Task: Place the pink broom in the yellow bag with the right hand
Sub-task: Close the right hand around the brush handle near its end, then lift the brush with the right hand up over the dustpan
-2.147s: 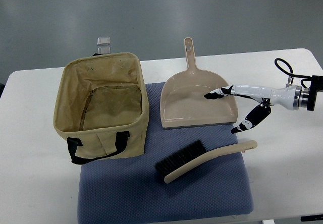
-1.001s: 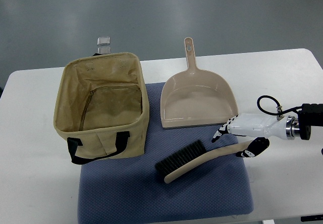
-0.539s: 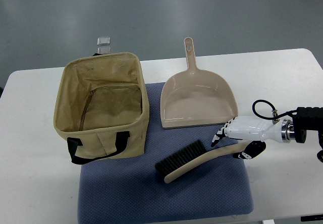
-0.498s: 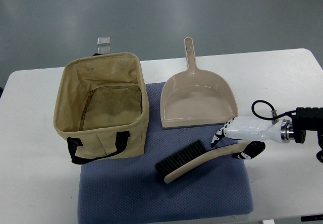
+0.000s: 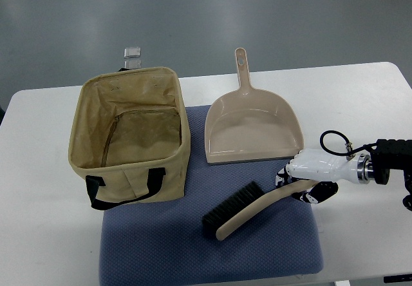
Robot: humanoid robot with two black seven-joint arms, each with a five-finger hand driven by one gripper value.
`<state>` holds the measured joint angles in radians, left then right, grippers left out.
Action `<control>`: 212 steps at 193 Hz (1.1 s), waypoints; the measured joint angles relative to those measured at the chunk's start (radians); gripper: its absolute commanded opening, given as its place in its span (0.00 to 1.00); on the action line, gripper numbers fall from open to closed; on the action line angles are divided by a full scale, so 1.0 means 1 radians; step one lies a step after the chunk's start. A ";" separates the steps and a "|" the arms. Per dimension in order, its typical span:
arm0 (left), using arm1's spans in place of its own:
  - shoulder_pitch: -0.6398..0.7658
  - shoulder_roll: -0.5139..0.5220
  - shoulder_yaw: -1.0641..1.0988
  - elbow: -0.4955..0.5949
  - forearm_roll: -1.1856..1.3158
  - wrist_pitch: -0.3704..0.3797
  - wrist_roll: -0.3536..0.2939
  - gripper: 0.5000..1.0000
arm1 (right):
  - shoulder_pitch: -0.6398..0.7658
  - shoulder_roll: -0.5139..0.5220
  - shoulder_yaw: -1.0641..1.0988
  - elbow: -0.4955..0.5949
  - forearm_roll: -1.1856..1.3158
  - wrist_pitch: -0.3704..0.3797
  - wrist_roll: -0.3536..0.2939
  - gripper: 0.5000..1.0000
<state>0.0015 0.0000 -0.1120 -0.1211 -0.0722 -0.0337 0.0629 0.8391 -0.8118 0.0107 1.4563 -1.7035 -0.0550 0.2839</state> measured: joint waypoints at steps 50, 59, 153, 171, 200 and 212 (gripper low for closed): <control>0.000 0.000 0.000 0.000 0.000 0.000 0.000 1.00 | 0.044 -0.032 0.015 -0.005 0.016 -0.072 0.012 0.00; 0.000 0.000 0.000 0.000 0.000 0.000 0.000 1.00 | 0.066 -0.049 0.017 -0.005 0.021 -0.083 0.018 0.00; 0.000 0.000 0.000 0.000 0.000 0.000 0.000 1.00 | 0.343 -0.168 0.020 -0.026 0.205 -0.105 0.070 0.00; 0.000 0.000 0.000 0.000 0.000 0.000 0.000 1.00 | 0.407 -0.166 0.020 -0.046 0.224 -0.101 0.070 0.00; 0.000 0.000 0.000 0.000 0.000 0.000 0.000 1.00 | 0.516 -0.122 0.019 -0.088 0.246 -0.077 0.065 0.00; 0.000 0.000 0.000 0.000 0.000 0.000 0.000 1.00 | 0.561 -0.080 0.019 -0.108 0.248 -0.064 0.065 0.00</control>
<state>0.0013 0.0000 -0.1120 -0.1211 -0.0723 -0.0337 0.0627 1.3997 -0.8917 0.0293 1.3479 -1.4560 -0.1194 0.3490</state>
